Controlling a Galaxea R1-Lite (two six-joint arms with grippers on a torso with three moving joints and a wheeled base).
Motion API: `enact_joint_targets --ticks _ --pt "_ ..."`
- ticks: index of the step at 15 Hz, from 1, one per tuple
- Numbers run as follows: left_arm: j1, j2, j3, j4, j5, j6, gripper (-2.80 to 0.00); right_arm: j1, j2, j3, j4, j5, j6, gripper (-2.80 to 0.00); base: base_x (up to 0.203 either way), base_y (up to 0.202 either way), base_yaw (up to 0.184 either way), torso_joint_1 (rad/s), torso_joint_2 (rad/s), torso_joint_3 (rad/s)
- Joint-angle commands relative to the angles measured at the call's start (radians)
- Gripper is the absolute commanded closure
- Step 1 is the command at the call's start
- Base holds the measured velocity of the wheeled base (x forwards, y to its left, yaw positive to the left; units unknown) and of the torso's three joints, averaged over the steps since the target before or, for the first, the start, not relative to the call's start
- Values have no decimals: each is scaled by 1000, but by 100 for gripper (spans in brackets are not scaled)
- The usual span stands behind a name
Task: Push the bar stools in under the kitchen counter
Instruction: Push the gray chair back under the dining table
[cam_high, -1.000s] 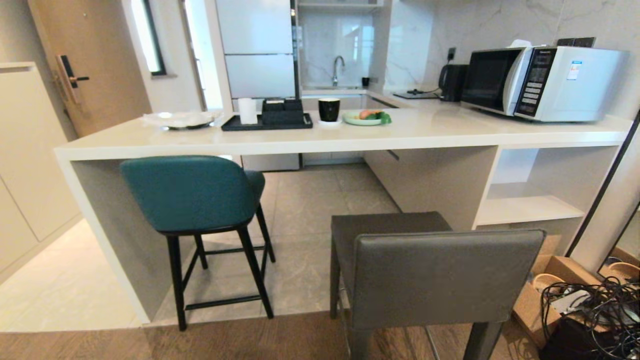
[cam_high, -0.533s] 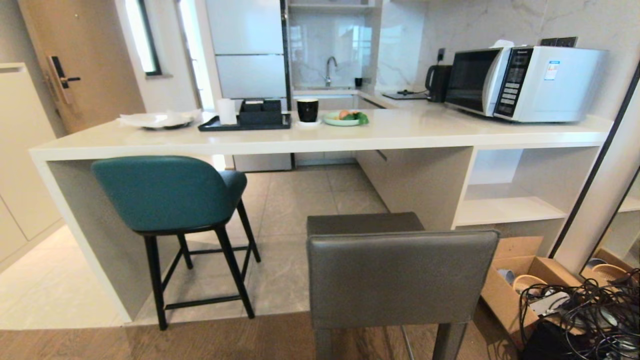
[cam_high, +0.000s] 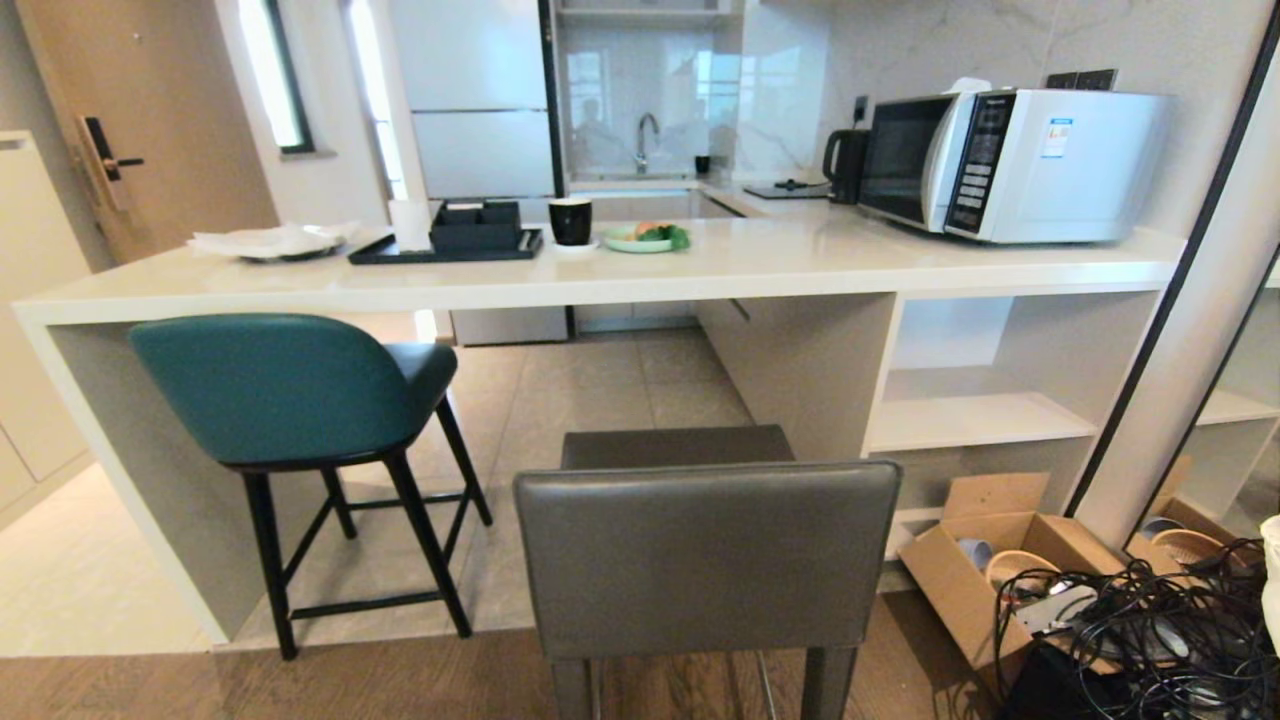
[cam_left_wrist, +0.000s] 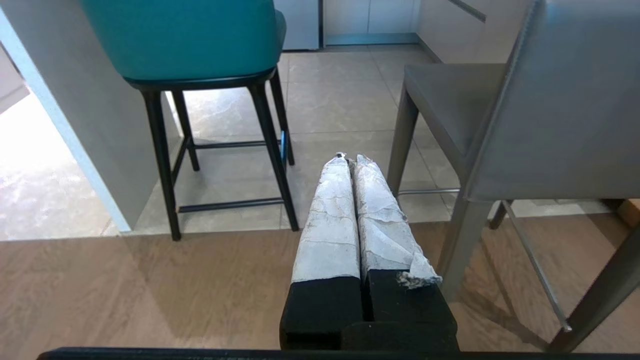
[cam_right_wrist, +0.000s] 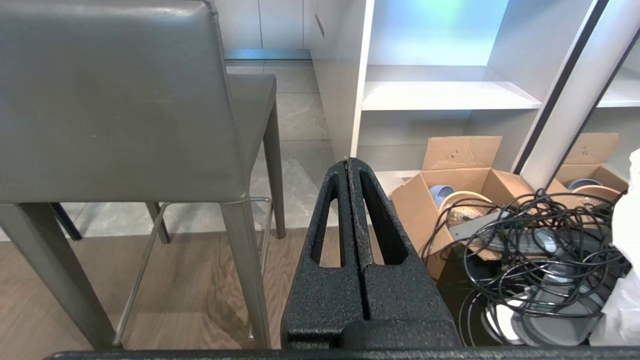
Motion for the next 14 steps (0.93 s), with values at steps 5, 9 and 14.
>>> enact_joint_targets --ticks 5,9,14 --pt "0 1 -1 1 -1 -3 0 0 1 0 0 2 -3 0 0 0 0 0 0 0" --pt "0 1 1 1 0 -3 0 0 1 0 0 0 -1 0 0 0 0 0 0 0" --pt "0 0 -1 1 -16 33 0 0 1 -7 16 -7 -6 0 0 0 0 0 0 0"
